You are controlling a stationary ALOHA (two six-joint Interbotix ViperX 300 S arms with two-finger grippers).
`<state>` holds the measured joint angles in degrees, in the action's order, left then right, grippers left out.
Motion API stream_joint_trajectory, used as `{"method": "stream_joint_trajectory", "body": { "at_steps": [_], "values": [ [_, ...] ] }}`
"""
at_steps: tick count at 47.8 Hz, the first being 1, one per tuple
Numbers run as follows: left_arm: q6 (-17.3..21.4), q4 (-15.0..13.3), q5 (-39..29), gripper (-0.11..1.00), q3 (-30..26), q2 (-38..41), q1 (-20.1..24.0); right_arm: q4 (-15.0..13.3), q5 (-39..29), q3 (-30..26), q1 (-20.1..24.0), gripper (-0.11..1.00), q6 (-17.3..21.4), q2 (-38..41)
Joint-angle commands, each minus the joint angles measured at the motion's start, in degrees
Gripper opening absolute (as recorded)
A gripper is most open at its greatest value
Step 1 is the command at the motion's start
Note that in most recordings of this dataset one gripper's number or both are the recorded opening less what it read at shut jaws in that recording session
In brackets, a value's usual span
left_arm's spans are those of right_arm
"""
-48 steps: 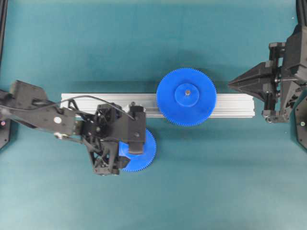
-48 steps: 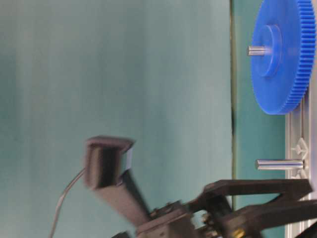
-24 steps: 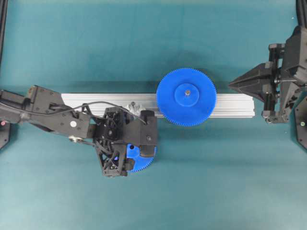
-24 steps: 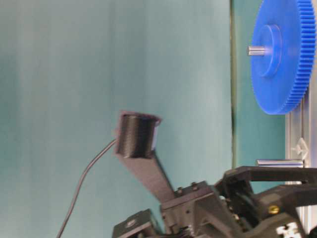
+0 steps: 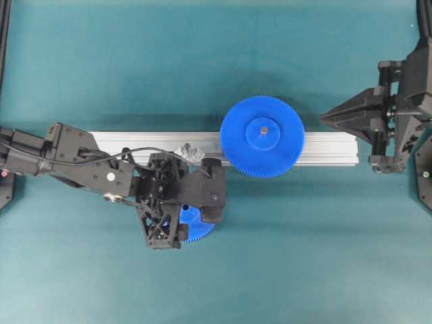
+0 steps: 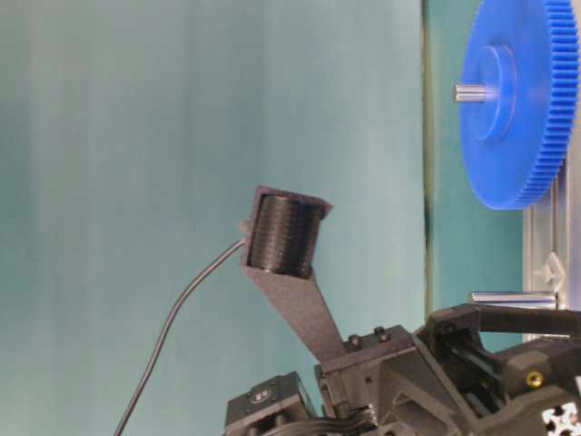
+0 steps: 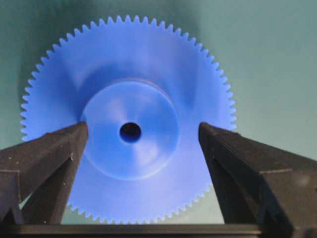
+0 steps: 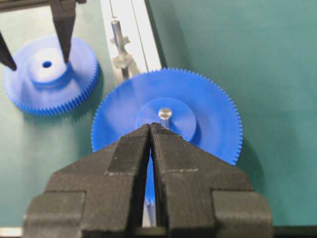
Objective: Insert the small gear onto the shaft.
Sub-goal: 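Close the left gripper on the small blue gear's hub and grip it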
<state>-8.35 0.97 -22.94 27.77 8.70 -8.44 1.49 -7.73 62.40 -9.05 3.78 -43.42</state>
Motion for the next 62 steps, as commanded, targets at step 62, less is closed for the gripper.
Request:
{"method": "stream_joint_trajectory", "body": {
  "at_steps": [62],
  "values": [
    [0.5, 0.2, -4.3, 0.92, -0.4, 1.8, 0.5, 0.5, 0.2, 2.3, 1.2, 0.11, 2.0, -6.2]
  ]
}}
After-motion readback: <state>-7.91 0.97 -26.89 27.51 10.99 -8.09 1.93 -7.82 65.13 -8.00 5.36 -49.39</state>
